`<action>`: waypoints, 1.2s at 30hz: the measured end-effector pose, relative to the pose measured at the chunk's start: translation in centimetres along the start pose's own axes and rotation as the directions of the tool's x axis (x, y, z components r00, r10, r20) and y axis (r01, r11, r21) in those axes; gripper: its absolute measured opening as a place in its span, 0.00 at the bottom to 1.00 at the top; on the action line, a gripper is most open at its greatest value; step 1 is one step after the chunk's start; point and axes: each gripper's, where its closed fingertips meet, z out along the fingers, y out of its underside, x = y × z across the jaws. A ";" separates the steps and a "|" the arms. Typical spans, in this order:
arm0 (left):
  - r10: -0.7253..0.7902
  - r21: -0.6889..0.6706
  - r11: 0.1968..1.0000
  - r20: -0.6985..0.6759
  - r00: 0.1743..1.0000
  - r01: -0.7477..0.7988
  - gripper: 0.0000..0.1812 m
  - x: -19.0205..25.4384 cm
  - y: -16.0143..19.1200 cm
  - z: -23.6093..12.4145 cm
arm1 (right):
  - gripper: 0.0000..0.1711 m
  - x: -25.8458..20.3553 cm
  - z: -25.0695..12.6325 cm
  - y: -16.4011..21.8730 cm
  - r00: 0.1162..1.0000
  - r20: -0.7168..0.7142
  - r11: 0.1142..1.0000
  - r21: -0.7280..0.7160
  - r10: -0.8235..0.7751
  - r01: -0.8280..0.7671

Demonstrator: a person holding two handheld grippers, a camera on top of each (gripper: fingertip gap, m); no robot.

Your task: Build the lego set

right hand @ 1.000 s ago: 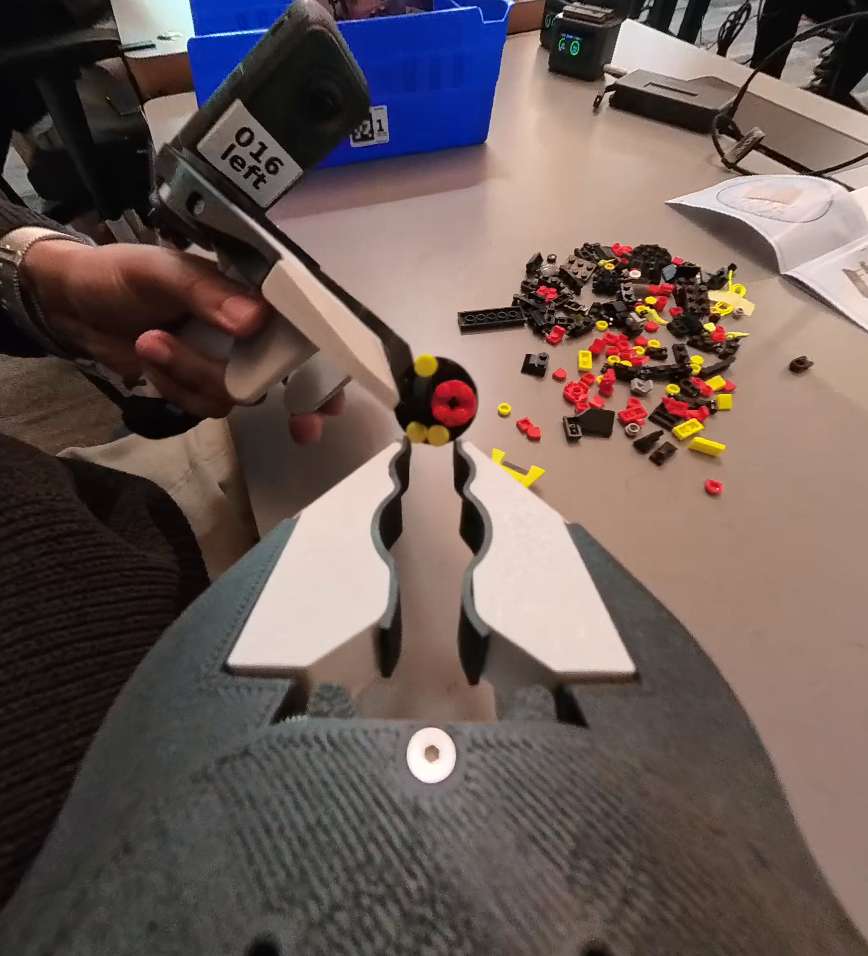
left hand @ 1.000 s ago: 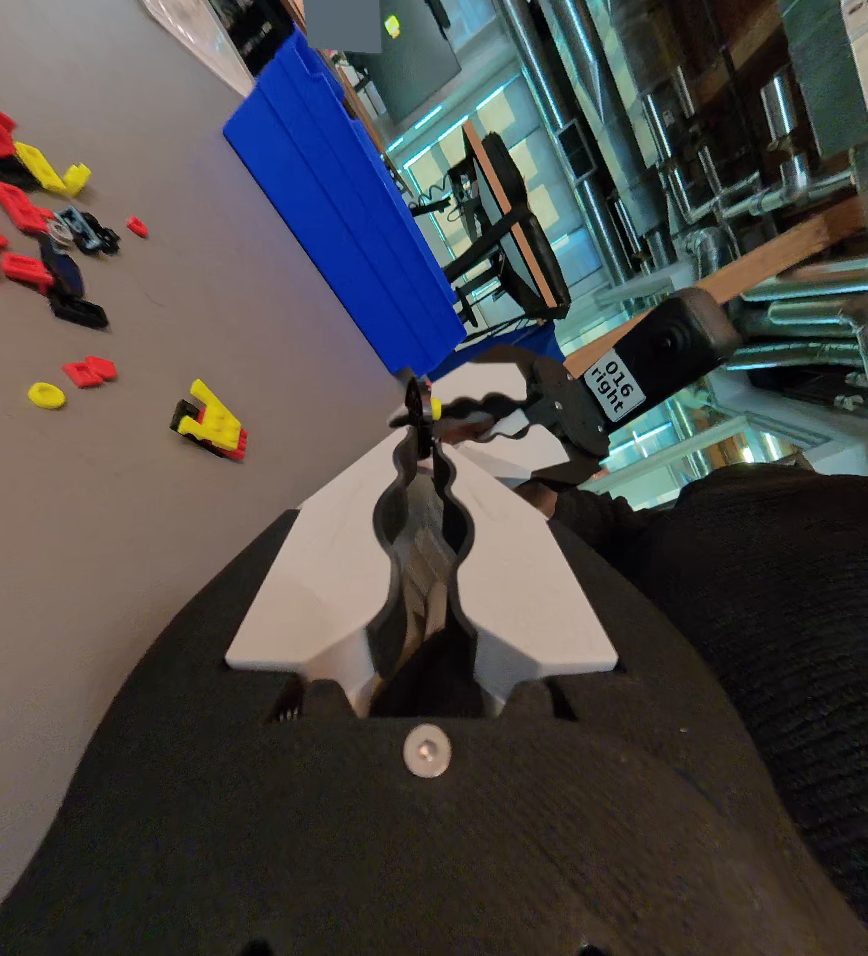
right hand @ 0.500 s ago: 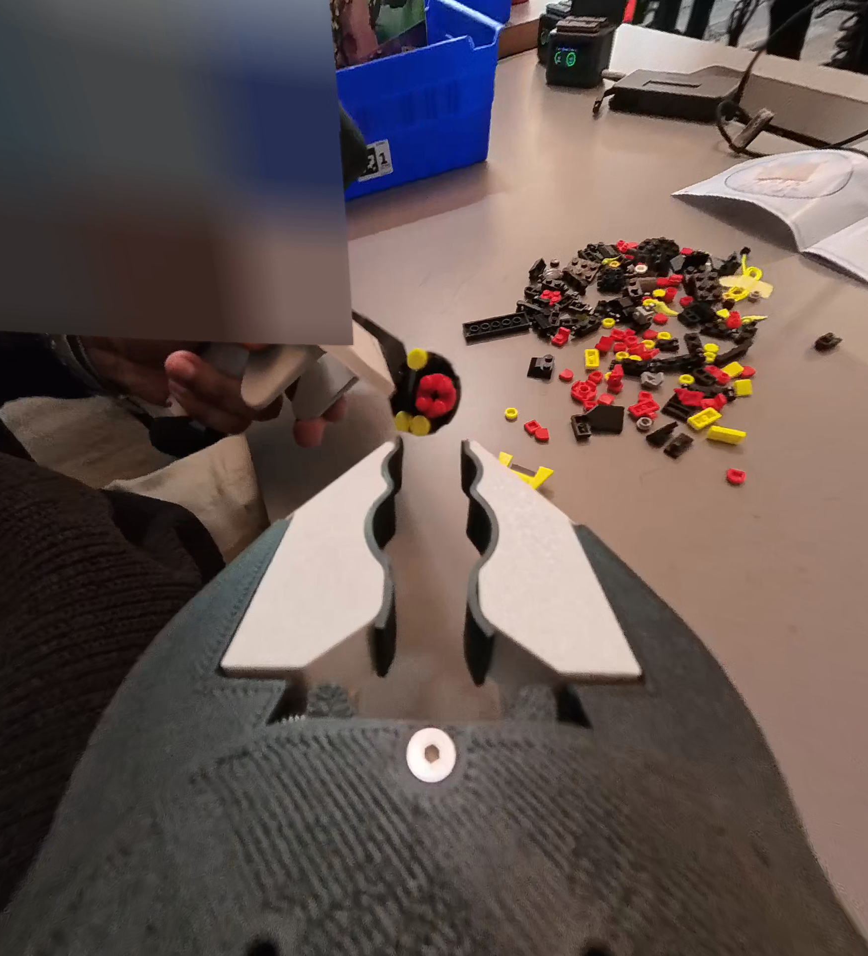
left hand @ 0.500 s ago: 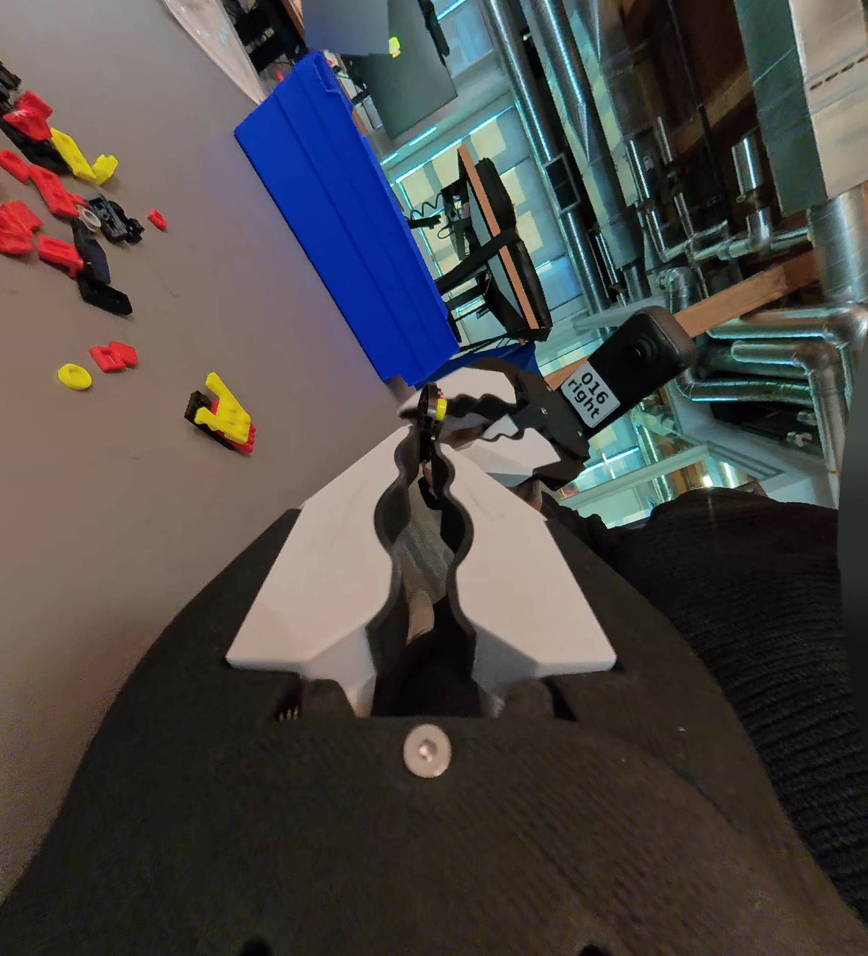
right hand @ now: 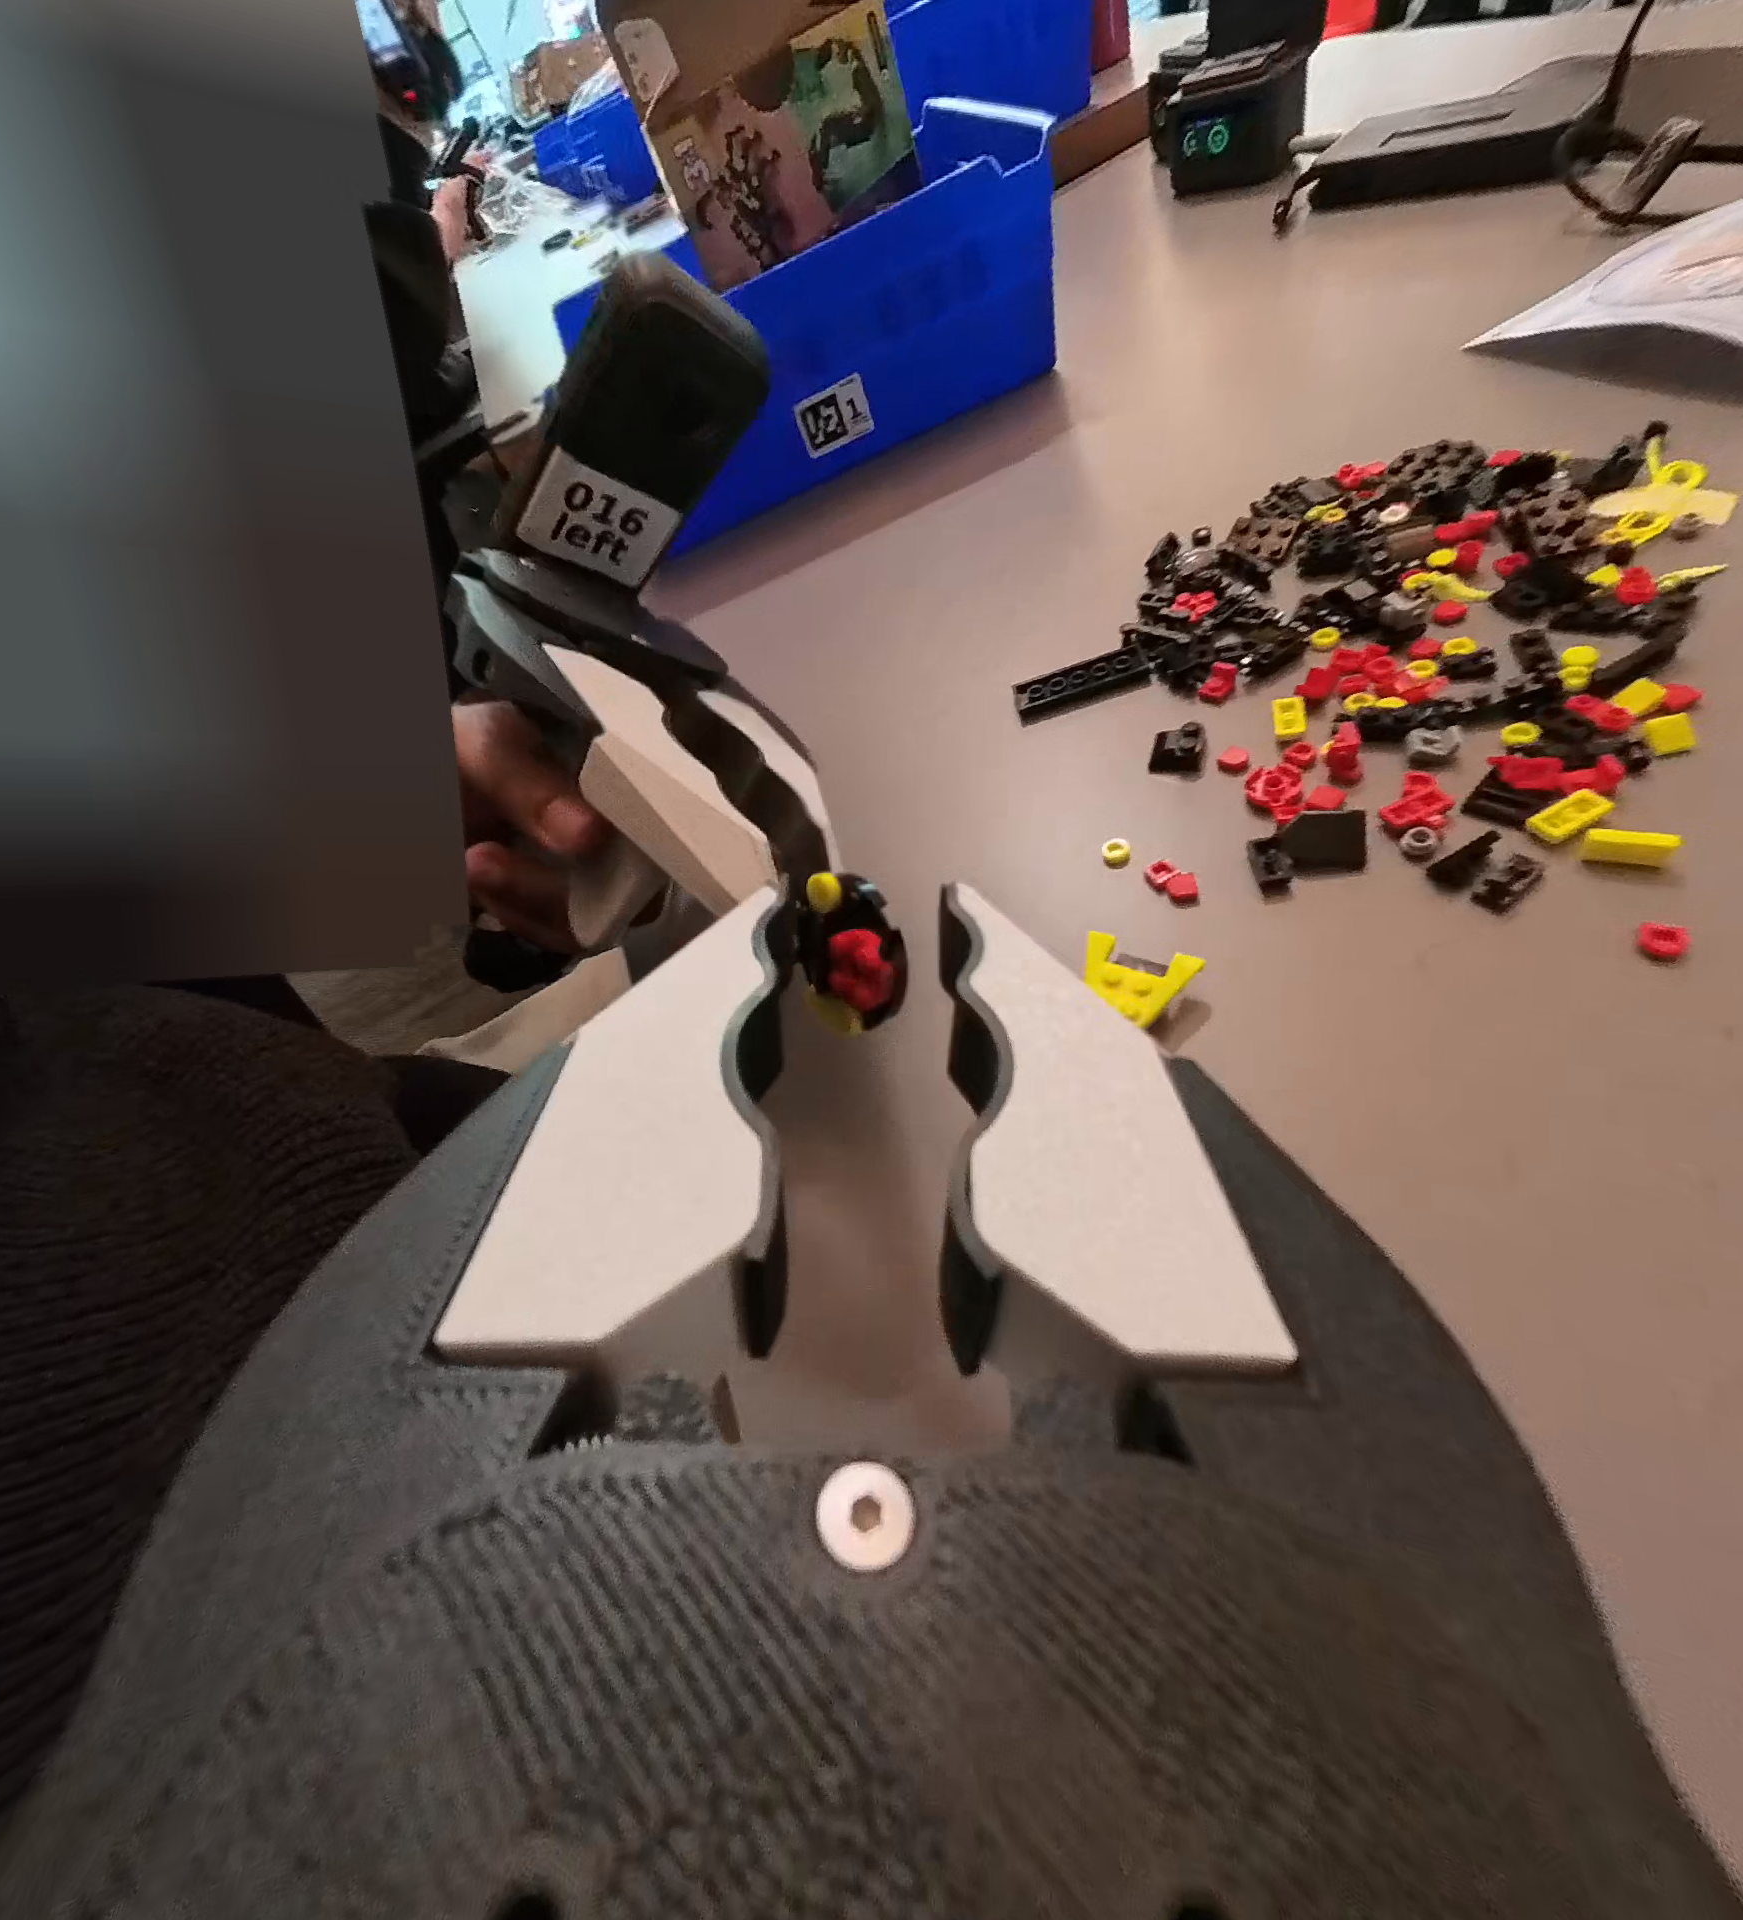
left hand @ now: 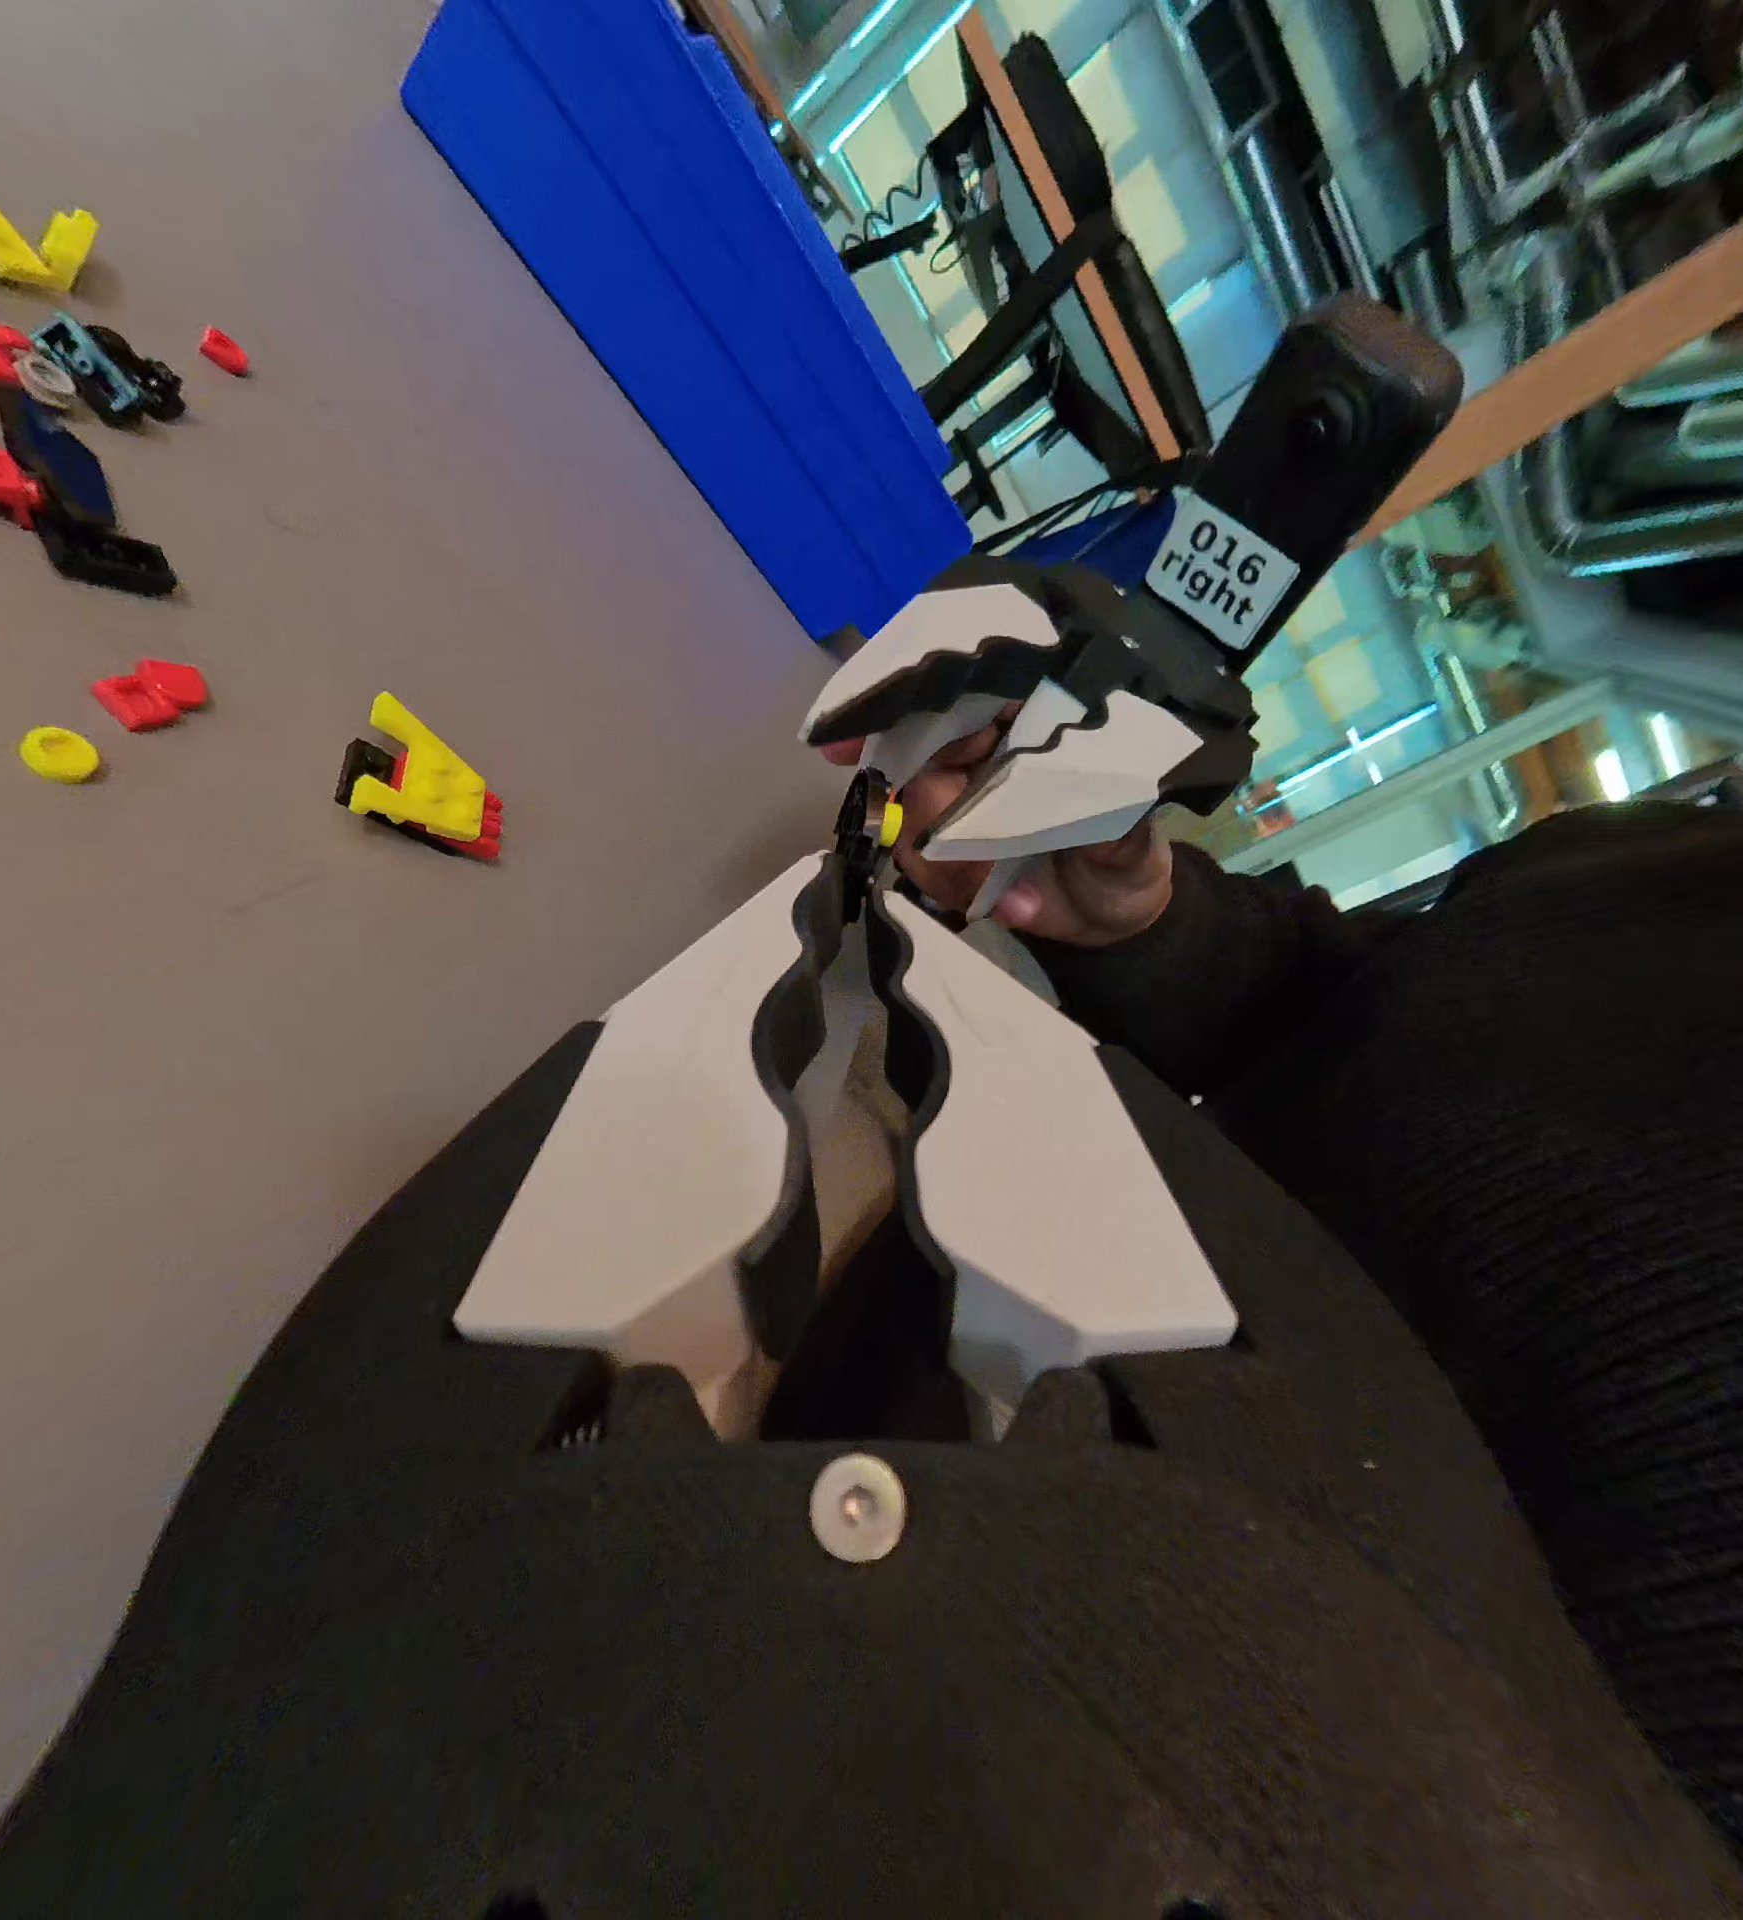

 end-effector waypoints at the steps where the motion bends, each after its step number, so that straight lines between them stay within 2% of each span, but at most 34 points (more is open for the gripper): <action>1: 0.021 -0.006 1.000 0.007 1.000 -0.021 0.00 0.1 0.1 0.0 | 0.13 -0.2 0.1 0.3 1.000 0.020 1.000 -0.014 0.011 -0.010; 4: 0.053 0.007 0.999 0.021 0.998 -0.053 0.00 0.0 -0.3 -0.2 | 0.08 -0.4 0.2 0.9 0.998 0.052 0.999 -0.045 0.031 -0.029; 10: 0.038 0.050 0.998 -0.028 0.999 -0.037 0.00 0.8 -0.9 -0.6 | 0.07 -1.2 0.1 1.1 0.978 0.164 0.991 -0.060 0.131 -0.123; 14: 0.045 0.106 0.994 -0.040 0.998 -0.041 0.06 1.1 -1.8 -0.9 | 0.03 -1.0 -0.7 -0.8 0.938 0.237 0.962 0.037 0.255 -0.271; 18: 0.006 0.089 0.996 -0.075 0.997 0.001 0.08 1.5 -1.4 -0.3 | 0.03 -0.5 -1.4 -2.2 0.885 0.306 0.909 0.112 0.352 -0.401; 21: -0.003 0.102 0.995 -0.089 0.996 0.012 0.08 1.8 -1.4 0.0 | 0.03 -0.8 -1.2 -2.3 0.881 0.316 0.908 0.114 0.351 -0.403; 26: 0.006 0.163 0.987 -0.106 0.994 0.012 0.01 2.0 -2.5 -0.8 | 0.03 -1.5 -0.7 -1.9 0.896 0.309 0.928 0.093 0.318 -0.362; 36: 0.042 0.183 0.983 -0.161 0.986 -0.011 0.01 3.1 -2.8 -1.3 | 0.04 -2.7 -0.3 -1.2 0.904 0.333 0.954 0.043 0.267 -0.298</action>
